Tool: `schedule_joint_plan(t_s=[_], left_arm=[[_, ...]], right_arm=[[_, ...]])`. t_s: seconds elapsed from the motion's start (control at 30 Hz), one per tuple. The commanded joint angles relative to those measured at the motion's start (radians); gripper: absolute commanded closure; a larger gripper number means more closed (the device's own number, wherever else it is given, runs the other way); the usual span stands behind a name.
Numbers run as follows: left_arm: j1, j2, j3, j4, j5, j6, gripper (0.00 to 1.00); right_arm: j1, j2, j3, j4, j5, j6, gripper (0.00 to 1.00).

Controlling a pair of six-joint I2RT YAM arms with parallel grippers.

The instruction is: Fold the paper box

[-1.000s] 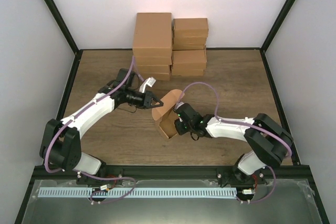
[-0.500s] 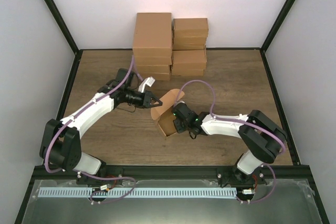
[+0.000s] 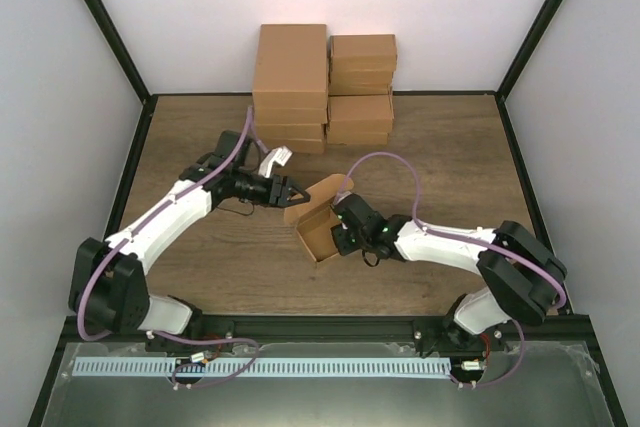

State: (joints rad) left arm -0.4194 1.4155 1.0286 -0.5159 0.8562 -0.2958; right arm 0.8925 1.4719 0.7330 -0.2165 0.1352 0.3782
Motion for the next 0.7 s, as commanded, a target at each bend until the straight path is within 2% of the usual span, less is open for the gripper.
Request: schedule_joint_plan(t_s=[0.0,0.13,0.33,0.47,0.67], left_arm=[[0.001,-0.075,0.013,-0.027,-0.058,0.037,0.40],[-0.002,-0.148,0.000,-0.060,-0.147,0.040,0.34],[-0.023,-0.289,-0.080,-0.066,-0.315,-0.038,0.33],[-0.069,-0.407,-0.199,0.009,-0.405,-0.142,0.32],[-0.161,-0.498,-0.322,0.112,-0.508,-0.257,0.33]], right_arm=[[-0.033,-0.033,0.011,0.017,-0.070,0.000,0.58],[-0.086,-0.072,-0.003,0.041,-0.122,-0.002,0.56],[-0.176,-0.167,-0.029,0.077,-0.170,-0.054,0.51],[-0.196,-0.210,-0.039,0.113,-0.151,-0.123,0.51],[-0.207,-0.198,-0.026,0.208,-0.143,-0.244,0.51]])
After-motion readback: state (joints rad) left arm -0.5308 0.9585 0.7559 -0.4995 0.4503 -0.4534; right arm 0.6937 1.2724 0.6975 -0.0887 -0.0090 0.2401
